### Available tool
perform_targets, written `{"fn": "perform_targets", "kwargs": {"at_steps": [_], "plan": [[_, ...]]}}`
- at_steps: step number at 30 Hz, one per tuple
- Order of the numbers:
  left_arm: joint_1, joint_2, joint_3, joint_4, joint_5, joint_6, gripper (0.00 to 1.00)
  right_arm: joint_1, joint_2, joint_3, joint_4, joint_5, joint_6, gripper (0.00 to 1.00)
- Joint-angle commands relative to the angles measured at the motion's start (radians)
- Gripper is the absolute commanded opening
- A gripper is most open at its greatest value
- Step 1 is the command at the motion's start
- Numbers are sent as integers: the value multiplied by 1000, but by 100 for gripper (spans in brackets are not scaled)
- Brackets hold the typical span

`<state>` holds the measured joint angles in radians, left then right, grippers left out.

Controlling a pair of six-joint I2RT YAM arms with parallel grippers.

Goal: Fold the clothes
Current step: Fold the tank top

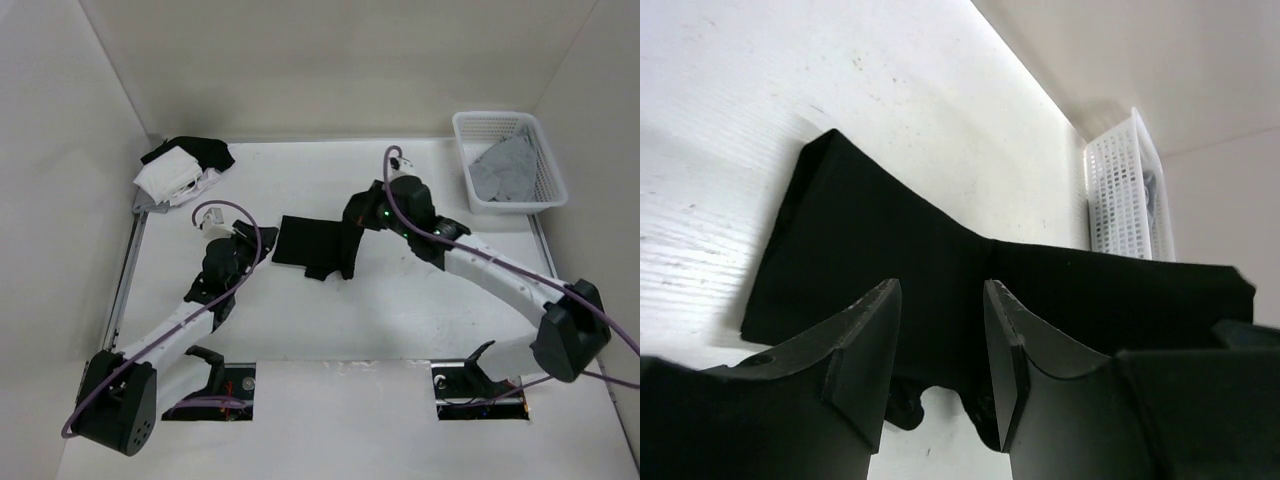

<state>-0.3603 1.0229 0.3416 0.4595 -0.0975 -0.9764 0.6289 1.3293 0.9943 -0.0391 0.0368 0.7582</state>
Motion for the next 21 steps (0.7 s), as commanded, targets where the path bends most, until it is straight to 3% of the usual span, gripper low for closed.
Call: {"fn": "perform_targets", "kwargs": {"at_steps": [1,12,13,16,21], "plan": [[36,-66,-32,-2,22,-2,38,71,129,153,-70,46,-20,4],[185,-158,-99,-51,125,-18,42,248,654,621,-185,72,-3,7],[198,-176,-105,-59,127,-18,42,263,686,650,-189,72,-3,10],[235,-219,-107,-97,114,-12,44,292,716,692,-177,71,3,31],[240,-201,-79,-107,104,-8,46,303,561,578,-67,58,-22,51]]}}
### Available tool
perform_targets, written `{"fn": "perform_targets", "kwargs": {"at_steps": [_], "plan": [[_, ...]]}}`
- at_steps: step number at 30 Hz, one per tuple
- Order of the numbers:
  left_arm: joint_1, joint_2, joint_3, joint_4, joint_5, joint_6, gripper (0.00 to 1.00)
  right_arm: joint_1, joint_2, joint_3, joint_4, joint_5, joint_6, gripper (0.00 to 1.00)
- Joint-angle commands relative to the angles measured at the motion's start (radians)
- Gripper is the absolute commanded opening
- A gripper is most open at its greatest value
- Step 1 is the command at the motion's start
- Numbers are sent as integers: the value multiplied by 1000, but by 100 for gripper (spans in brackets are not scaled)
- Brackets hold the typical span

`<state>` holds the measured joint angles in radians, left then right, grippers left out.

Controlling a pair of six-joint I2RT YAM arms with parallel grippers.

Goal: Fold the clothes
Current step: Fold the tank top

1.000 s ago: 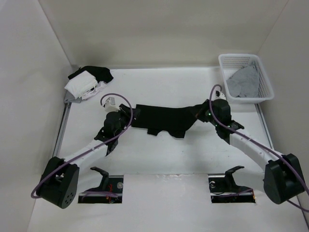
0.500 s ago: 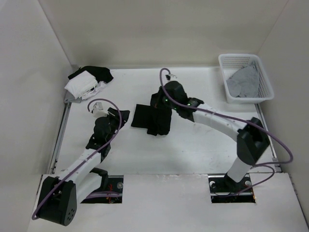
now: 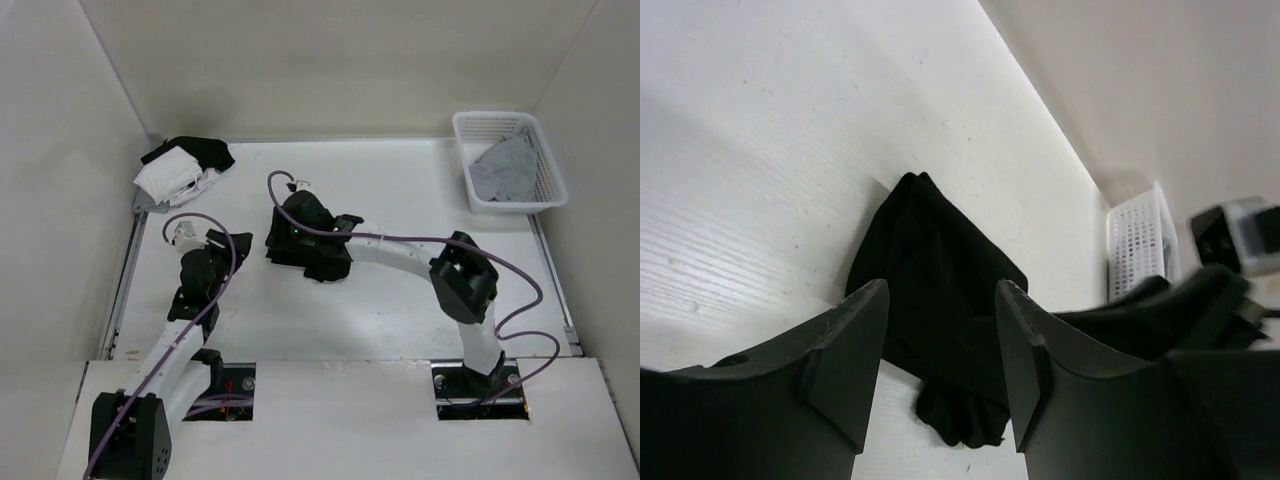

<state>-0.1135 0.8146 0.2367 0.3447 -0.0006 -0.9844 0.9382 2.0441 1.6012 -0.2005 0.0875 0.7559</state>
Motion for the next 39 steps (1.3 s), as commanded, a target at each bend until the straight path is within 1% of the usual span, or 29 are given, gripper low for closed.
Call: {"fn": "perform_targets", "kwargs": {"at_steps": [1,3,4,5,8,9,10,11,14,16,17,19,22,27,30,32,34,39], "plan": [[-24,26,35,11,1,3,47,-11,-195,-67,111,9,-30,52],[-70,70,59,19,-25,16,48,-41,-272,-160,144,20,-46,52],[-99,98,75,23,-41,29,49,-61,-303,-211,163,27,-50,49],[-129,127,91,31,-58,41,49,-86,-327,-262,183,29,-53,43],[-235,220,151,79,-113,72,49,-149,-348,-375,226,3,-46,16],[-270,254,176,98,-134,79,49,-164,-335,-398,243,-6,-46,8],[-307,294,202,126,-156,91,49,-180,-319,-412,254,-21,-47,4],[-335,340,225,154,-170,105,48,-189,-305,-417,262,-37,-50,3],[-370,492,288,207,-161,110,46,-230,-245,-405,308,-67,-55,3],[-364,576,302,215,-164,102,42,-252,-201,-368,325,-104,-59,7],[-358,595,296,212,-168,92,41,-262,-179,-351,329,-123,-56,12],[-341,603,259,214,-191,82,39,-270,-138,-321,340,-147,-53,17],[-332,584,198,209,-232,85,39,-275,-82,-285,339,-170,-44,21],[-300,638,133,206,-211,61,39,-324,-6,-250,319,-177,31,20],[-277,672,105,206,-156,30,39,-345,8,-248,306,-177,49,20],[-259,661,86,205,-124,20,39,-356,11,-250,291,-177,57,19],[-240,614,64,194,-104,12,39,-367,14,-251,282,-166,59,19],[-229,392,53,87,-108,1,43,-391,24,-251,285,-164,62,20]]}}
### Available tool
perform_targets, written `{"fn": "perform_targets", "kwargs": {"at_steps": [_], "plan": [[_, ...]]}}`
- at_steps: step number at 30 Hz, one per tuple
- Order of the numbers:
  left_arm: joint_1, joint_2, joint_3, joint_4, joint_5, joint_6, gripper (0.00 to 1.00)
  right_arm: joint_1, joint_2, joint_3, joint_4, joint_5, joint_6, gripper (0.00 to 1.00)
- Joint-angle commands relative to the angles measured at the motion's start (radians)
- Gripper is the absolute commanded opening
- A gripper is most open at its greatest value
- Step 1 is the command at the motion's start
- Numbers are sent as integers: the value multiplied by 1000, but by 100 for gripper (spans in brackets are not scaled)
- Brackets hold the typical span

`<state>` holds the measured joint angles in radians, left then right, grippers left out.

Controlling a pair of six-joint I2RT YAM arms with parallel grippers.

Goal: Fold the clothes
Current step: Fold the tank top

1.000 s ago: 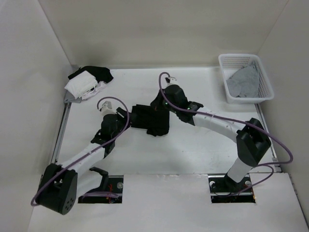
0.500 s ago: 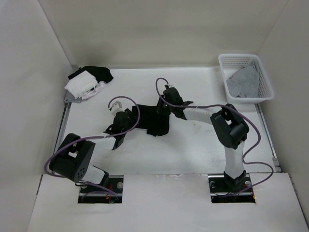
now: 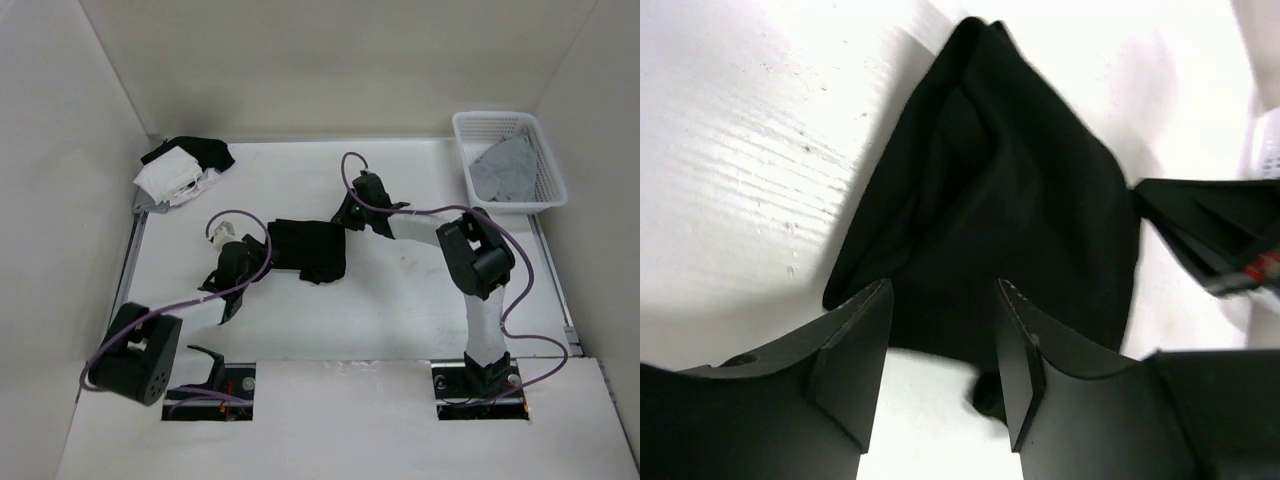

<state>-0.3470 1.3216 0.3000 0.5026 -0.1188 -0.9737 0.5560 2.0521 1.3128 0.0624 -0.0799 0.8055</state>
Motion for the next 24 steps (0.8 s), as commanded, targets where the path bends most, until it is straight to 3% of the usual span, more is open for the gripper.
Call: {"fn": "perform_targets", "kwargs": {"at_steps": [1,9,17,24], "plan": [[-2,-160,-4,-97,5,-11,43,-11,11,36,27,2,12,20],[-68,-400,63,-234,-125,42,49,-11,-188,-95,149,18,-11,30],[-24,-417,119,-323,-228,168,56,-9,-481,-423,301,130,-64,51],[73,-358,180,-508,-191,167,60,-21,-624,-658,483,282,-97,64]]}}
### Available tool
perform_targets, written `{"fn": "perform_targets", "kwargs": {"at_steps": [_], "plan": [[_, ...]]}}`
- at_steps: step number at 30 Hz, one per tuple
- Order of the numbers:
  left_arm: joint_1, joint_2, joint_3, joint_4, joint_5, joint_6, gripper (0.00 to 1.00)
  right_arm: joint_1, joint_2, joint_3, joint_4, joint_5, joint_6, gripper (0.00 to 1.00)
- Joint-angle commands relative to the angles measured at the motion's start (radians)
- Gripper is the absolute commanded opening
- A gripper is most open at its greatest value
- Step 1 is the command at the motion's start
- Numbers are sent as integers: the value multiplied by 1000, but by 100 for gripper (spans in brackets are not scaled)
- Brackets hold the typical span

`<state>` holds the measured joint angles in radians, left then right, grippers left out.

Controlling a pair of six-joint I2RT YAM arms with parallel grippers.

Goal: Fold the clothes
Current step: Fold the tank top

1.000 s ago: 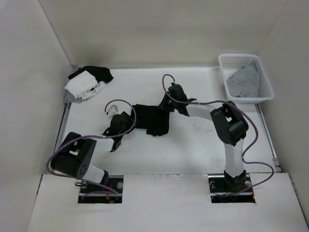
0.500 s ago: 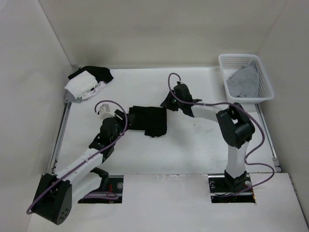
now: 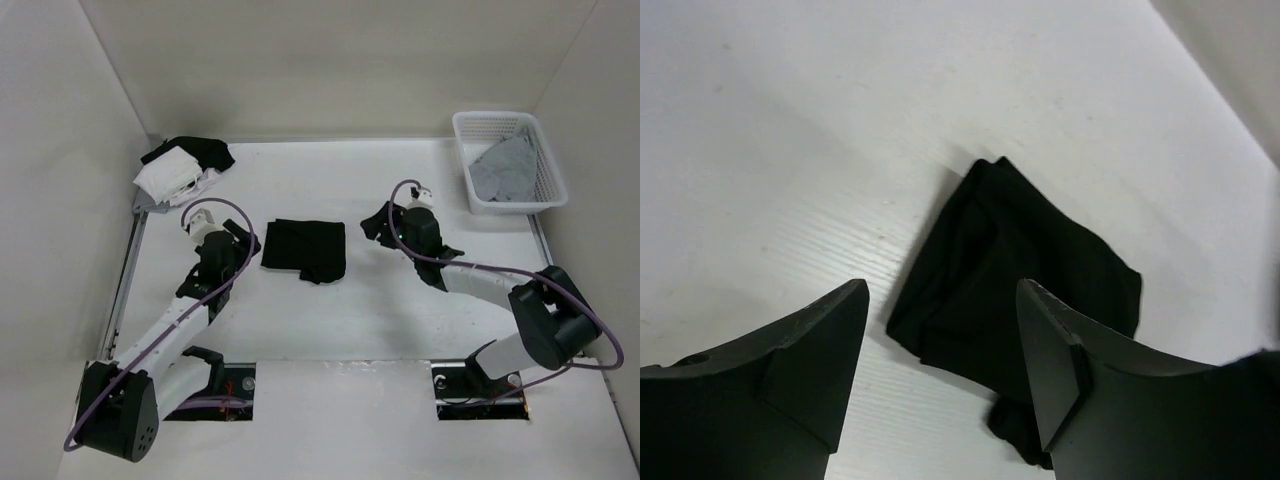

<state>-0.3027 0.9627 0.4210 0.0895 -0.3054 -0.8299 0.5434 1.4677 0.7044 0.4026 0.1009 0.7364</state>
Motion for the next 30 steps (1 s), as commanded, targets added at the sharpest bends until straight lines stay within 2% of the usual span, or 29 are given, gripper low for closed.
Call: {"fn": "perform_targets", "kwargs": {"at_steps": [1,9,28,30], "plan": [[43,-13,55,-112,-11,20,60,-9,-47,-69,166,123,-28,66],[126,-65,22,-138,-4,-17,62,-18,-115,-125,196,189,-40,74],[119,8,22,-137,-14,-8,62,-46,-119,-132,188,189,-43,76],[122,11,25,-132,-14,2,65,-47,-121,-134,188,189,-42,76]]}}
